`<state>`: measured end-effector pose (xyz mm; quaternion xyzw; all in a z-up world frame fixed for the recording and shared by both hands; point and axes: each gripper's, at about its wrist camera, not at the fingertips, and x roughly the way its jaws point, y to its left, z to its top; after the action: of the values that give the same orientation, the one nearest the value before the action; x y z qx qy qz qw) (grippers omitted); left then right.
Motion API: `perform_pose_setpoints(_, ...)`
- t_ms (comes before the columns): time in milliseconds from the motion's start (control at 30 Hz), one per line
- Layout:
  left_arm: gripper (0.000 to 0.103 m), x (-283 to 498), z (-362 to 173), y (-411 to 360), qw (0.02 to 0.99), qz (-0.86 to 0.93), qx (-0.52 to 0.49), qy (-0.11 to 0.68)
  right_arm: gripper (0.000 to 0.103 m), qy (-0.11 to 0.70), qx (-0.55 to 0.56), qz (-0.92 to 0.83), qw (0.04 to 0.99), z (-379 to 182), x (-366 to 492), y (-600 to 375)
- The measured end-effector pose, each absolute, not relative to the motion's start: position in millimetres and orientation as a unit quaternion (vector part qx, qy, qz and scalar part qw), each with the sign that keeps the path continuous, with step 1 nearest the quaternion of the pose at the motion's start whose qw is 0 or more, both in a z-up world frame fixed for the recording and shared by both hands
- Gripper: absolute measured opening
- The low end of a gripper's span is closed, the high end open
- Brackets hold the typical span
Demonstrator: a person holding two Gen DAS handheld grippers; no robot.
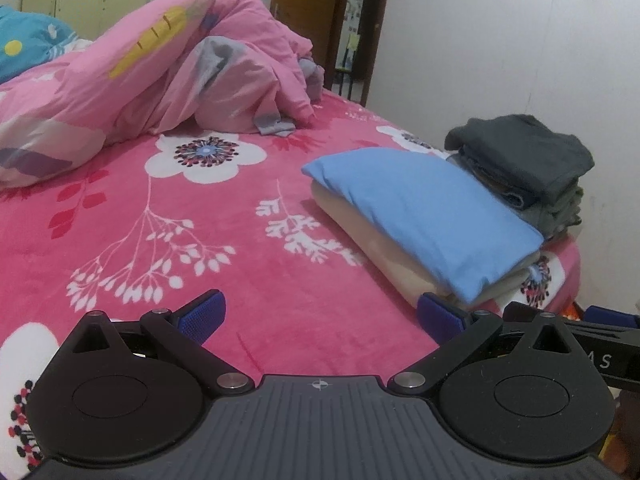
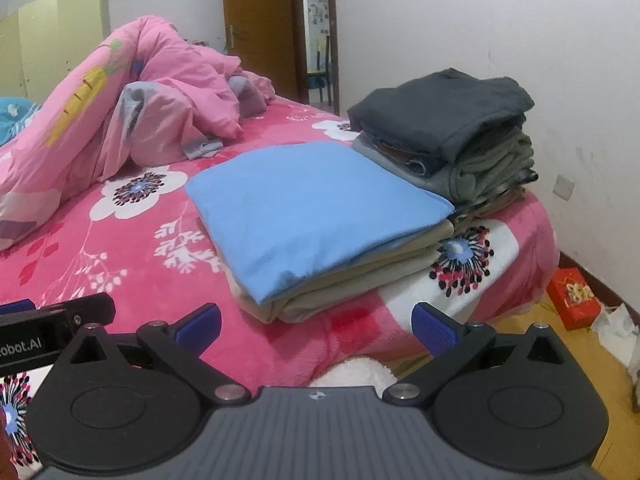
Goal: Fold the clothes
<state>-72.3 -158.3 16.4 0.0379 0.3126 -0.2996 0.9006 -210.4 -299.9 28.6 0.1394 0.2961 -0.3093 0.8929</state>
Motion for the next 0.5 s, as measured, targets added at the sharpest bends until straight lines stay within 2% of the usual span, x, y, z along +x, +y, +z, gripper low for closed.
perform_pose_setpoints(500, 0.103, -65.8, 11.9, -168.5, 0.9, -0.291, 0.049, 0.32, 0.103, 0.304, 0.145, -0.312, 0.888, 23.7, -205.3, -310.1)
